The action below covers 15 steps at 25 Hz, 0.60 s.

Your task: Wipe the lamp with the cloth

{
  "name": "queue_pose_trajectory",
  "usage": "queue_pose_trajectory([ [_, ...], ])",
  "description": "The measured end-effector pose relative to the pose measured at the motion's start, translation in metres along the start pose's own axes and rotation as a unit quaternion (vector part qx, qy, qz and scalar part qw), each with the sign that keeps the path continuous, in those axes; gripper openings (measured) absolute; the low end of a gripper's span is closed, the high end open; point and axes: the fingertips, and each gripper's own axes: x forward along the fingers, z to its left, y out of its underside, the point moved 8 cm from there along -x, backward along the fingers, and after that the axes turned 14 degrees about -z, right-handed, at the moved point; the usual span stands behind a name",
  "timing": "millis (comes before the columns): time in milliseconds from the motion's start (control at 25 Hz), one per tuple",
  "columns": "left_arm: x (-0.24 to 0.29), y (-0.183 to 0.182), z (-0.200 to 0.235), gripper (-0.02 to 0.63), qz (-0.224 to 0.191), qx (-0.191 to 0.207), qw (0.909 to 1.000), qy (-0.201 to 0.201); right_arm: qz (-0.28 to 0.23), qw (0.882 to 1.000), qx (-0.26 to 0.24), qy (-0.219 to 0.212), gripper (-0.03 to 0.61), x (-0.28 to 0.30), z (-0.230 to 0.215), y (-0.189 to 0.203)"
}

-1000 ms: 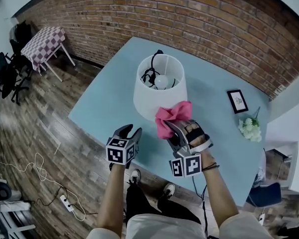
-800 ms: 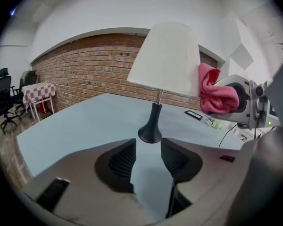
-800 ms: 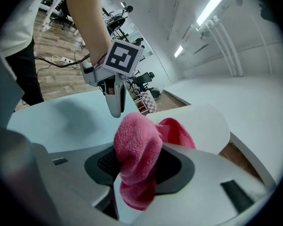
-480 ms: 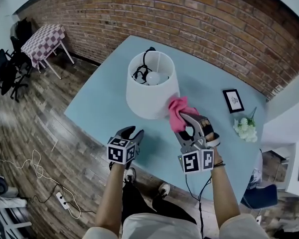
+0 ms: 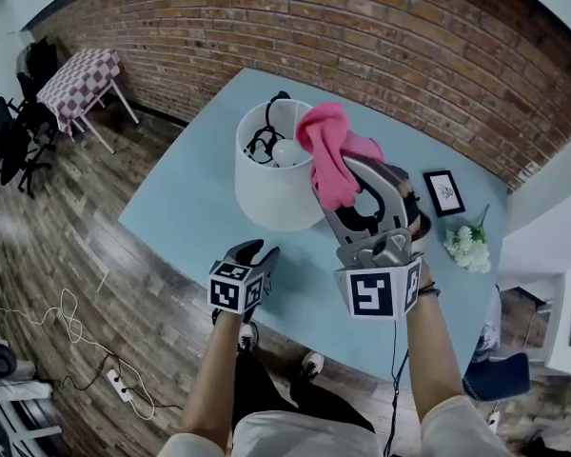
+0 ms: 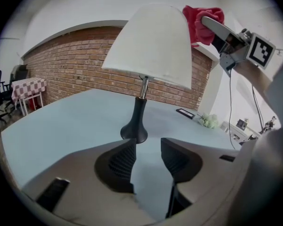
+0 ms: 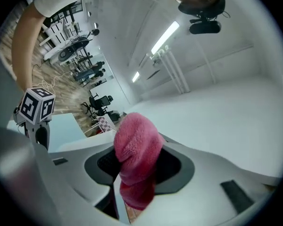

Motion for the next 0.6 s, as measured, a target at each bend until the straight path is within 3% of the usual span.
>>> queue_pose_trajectory([
  [160,0.009,0.002,0.002,0.195,-0.002,0.005,1.0000,-0.004,-0.004,0.999,-0.008,-0.050,0.201,0.012,0.023,0.015],
  [360,0.022,0.005,0.002,0.223,-0.030,0.031,0.9990,-0.015,-0.004,0.998,0.002,-0.059,0.201,0.005,0.041,0.021],
  [480,0.034,0.003,0.001,0.262,-0.059,0.047,0.9968,-0.025,0.004,0.997,0.001,-0.073,0.201,-0.001,0.052,0.025],
  [600,0.043,-0.004,-0.001,0.272,-0.117,0.021,0.9920,-0.041,0.015,0.996,0.002,-0.090,0.201,-0.008,0.062,0.031],
])
